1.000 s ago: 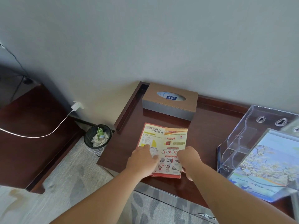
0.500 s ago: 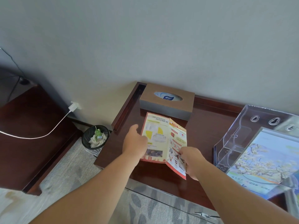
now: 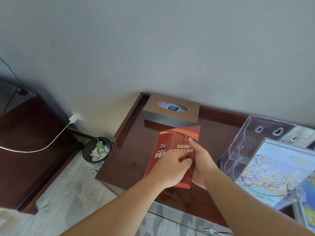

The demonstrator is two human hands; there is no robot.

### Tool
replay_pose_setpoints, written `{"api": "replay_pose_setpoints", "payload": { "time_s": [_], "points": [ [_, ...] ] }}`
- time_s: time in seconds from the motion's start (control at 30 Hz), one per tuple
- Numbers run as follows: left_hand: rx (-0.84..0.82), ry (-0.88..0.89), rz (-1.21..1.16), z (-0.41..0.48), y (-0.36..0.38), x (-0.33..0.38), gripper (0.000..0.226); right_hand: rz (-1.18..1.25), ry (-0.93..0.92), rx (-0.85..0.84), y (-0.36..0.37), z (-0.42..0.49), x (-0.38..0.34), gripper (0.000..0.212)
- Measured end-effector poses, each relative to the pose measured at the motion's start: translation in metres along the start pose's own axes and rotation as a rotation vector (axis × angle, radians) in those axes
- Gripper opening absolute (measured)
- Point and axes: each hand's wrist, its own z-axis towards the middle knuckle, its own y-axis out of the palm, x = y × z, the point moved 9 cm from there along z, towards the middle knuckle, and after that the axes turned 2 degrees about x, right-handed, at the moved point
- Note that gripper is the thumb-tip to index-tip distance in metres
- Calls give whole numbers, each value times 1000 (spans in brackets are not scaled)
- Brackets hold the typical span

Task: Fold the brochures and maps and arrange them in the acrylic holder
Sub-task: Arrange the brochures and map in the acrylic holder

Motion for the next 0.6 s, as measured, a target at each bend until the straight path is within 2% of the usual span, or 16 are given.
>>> {"api": "replay_pose_setpoints", "payload": {
  "time_s": [0.1,0.27,0.37,0.43,0.5,0.6],
  "points": [
    [67,-33,45,3,-4,-11,28,13,-35,141,-15,2,-1,22],
    [277,-206,-22,9,-38,-38,42,-9,-151,181,-17,-4,-24,19],
    [294,-350,-116,10,-50,-52,57,0,-170,126,-13,-10,-41,16],
    [275,-366,-171,13,-50,-49,61,13,-156,69,-7,-12,-47,18],
    [272,-315,-256,16,-49,-37,51,-5,-132,27,1,-14,-45,20],
    [314,-252,-349,17,-51,-27,23,-59,-127,11,11,-13,-39,21]
  ]
}}
